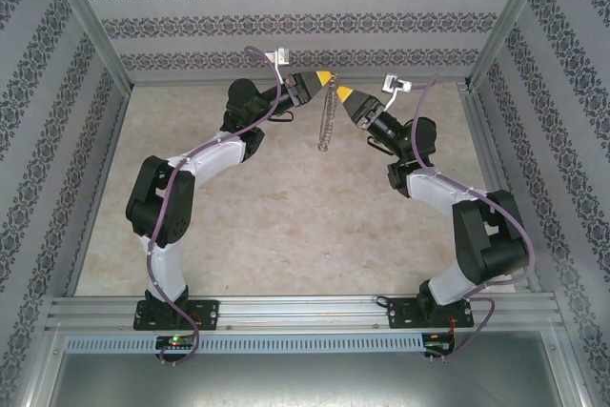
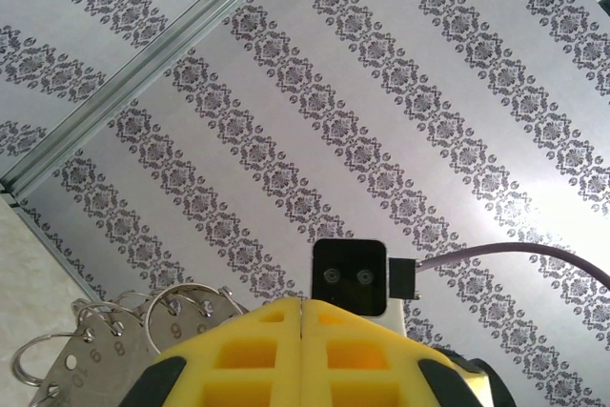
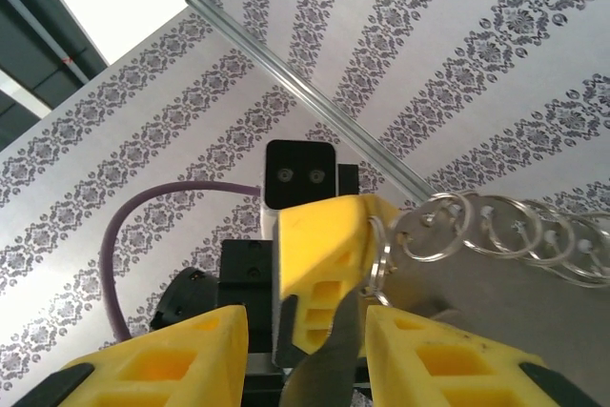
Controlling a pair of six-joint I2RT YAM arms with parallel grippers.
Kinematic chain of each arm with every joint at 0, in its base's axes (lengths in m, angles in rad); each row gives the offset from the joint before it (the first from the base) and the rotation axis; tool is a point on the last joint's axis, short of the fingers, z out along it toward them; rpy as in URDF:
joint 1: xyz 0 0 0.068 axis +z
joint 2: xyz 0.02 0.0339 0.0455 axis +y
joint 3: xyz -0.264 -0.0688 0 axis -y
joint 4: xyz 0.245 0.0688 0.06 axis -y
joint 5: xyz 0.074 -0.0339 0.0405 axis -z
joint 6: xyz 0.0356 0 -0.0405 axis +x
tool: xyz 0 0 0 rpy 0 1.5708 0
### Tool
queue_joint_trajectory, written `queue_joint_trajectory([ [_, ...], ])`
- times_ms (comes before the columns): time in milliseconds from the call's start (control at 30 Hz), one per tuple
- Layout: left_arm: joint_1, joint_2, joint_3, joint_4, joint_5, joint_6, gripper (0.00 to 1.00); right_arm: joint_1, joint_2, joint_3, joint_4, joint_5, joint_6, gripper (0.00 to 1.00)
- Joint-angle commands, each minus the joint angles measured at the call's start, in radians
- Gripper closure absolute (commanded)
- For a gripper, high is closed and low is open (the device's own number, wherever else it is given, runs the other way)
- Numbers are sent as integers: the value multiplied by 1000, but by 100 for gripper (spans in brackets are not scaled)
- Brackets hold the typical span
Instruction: Put the keys on the keyring
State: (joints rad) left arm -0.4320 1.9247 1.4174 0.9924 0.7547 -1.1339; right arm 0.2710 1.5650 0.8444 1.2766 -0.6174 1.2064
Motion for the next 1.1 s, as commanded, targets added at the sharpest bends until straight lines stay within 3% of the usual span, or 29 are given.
queue_joint_trajectory([
  [0,-6,-27,-9,97,0,-11,100,2,2,33,71,18,-4,62],
  [833,-5,-26,-16,112,6,-22,100,22,93,111,67,27,-1,62],
  [900,-6,-28,-18,112,6,-22,100,26,102,116,68,28,4,65],
  [1067,-7,-28,-19,114,2,-23,100,28,109,118,67,28,4,89],
])
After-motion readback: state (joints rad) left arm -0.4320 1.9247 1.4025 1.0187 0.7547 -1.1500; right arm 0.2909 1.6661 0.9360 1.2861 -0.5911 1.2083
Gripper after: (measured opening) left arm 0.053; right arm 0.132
